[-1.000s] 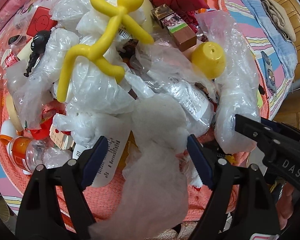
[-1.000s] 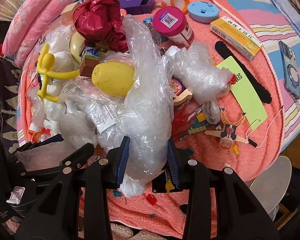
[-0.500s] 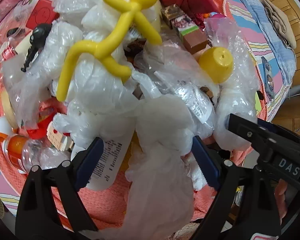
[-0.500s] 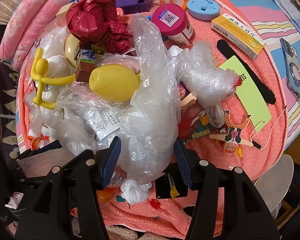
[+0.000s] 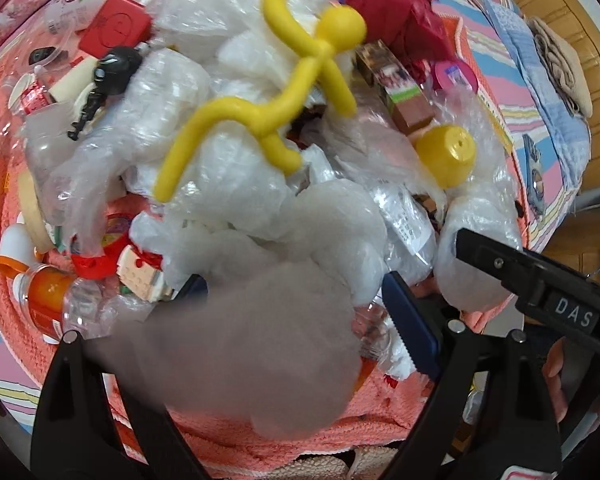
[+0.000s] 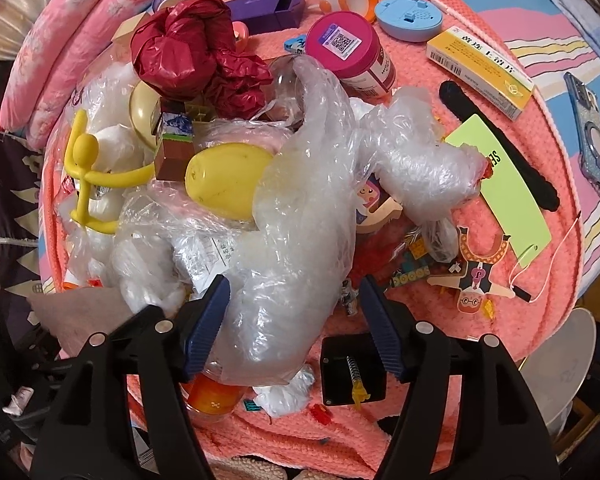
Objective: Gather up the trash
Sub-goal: 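Hold the clear bag in the right tool and pull it free of the heap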
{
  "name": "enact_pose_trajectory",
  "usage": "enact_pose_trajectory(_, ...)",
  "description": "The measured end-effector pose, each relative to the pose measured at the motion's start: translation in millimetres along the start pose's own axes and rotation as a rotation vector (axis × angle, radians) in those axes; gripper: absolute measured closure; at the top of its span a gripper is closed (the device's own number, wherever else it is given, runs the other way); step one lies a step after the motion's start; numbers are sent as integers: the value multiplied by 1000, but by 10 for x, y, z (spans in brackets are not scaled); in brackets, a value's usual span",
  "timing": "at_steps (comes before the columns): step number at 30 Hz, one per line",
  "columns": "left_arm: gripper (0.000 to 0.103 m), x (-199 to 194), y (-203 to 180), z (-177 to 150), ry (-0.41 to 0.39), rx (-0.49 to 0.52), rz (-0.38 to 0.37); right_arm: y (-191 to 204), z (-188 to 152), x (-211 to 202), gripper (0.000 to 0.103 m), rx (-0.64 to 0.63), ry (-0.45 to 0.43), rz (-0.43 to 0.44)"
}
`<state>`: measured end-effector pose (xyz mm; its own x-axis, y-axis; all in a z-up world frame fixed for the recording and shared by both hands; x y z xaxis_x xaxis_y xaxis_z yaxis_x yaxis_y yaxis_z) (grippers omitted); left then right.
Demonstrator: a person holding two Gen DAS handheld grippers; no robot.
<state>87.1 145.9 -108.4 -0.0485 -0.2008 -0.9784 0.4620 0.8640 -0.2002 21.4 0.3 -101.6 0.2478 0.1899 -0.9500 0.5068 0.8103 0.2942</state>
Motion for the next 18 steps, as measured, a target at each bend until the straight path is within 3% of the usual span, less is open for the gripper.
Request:
enact_pose_trajectory(6, 17, -132, 175, 23, -34, -38, -3, -24, -11, -13, 34, 7, 2, 1)
enact_pose_trajectory(15, 17, 33, -17, 5, -27, 12, 16, 19, -38, 45, 32, 14, 11, -10)
enact_pose_trajectory(18, 12, 68, -78, 45, -43, 39, 52, -3, -19, 65, 29, 17, 5, -25)
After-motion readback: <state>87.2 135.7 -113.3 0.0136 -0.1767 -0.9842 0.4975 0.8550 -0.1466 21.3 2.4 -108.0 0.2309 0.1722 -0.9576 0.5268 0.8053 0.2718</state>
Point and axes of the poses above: each gripper's, at about its wrist camera, not at the fingertips, and x roughly the way its jaws point, y to its left, z to its top, the point moved 8 cm from there along x, roughly the way its jaws point, and after that the axes turned 1 degree about z, right-handed, at the moved point
